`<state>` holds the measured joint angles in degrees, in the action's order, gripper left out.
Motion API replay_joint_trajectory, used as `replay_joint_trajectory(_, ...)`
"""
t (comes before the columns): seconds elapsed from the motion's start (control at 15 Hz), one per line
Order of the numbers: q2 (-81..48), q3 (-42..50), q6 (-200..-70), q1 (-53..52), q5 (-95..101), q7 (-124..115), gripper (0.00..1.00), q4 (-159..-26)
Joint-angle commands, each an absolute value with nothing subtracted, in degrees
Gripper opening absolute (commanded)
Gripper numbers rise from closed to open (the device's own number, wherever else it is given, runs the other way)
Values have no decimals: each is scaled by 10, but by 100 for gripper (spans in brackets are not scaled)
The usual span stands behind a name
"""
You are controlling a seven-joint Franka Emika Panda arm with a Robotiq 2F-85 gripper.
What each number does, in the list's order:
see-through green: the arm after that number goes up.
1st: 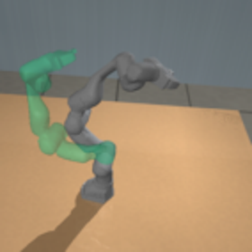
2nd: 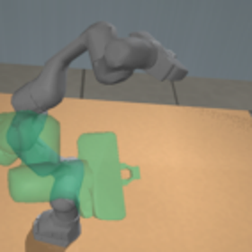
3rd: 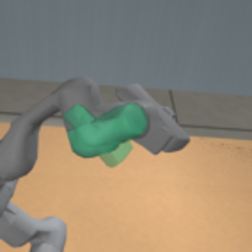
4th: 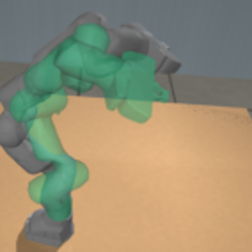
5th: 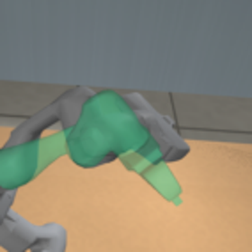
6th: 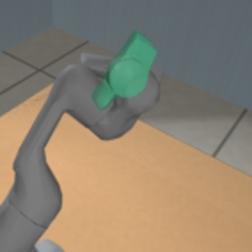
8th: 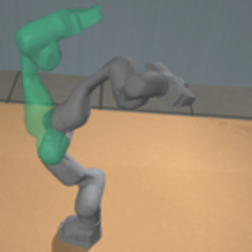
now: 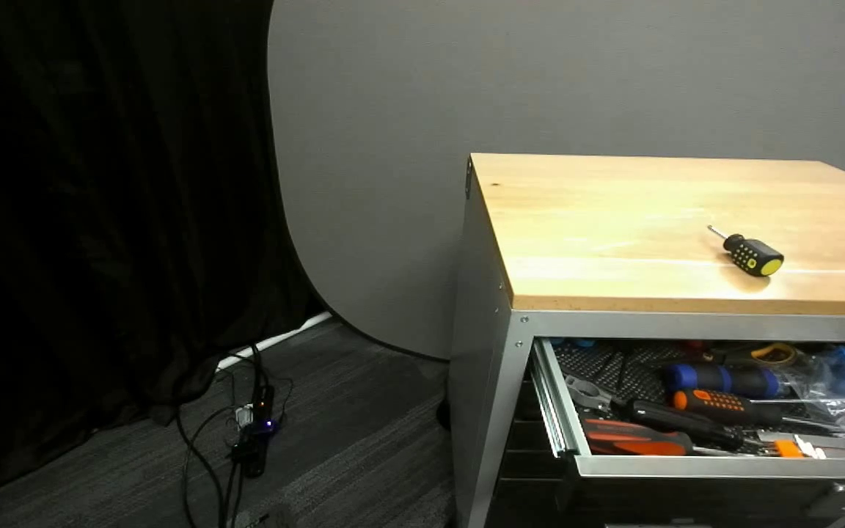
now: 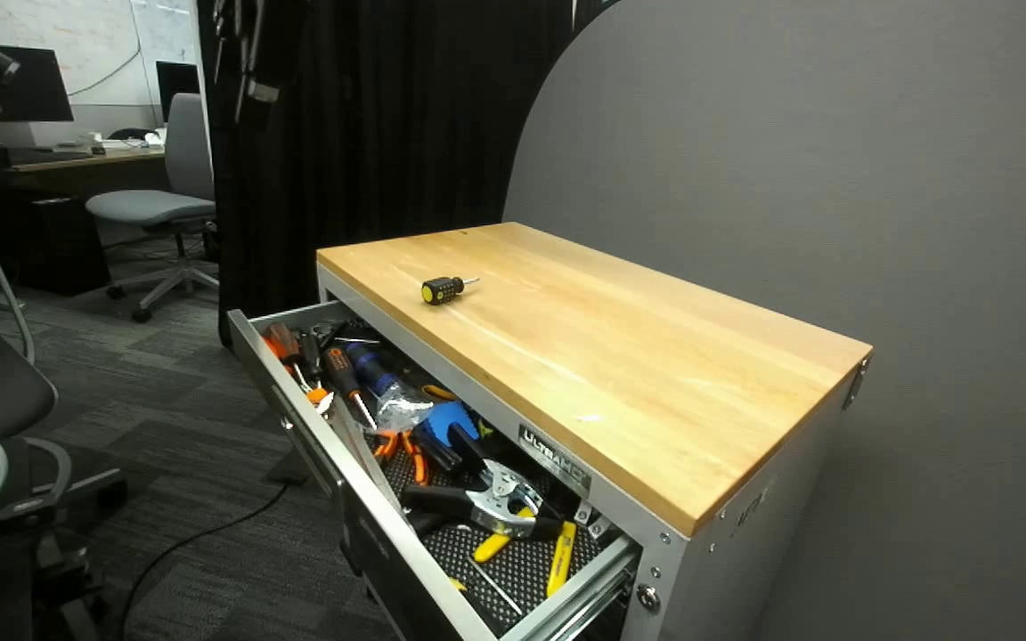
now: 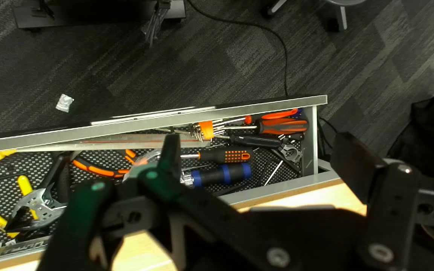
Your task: Put the screwdriver in the drawer and close it
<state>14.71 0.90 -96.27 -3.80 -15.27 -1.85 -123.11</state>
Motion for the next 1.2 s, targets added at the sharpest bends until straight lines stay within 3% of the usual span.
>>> replay_joint_trajectory(0.0, 101, -9, -1013, -34, -170, -50, 100, -1200)
replay_joint_trajectory(0.47, -121, -66, -1069, -69, -81, -122, 100, -1007)
replay_joint_trajectory(1.13, -407, -34, -1027, -116, 39, -156, 100, -726)
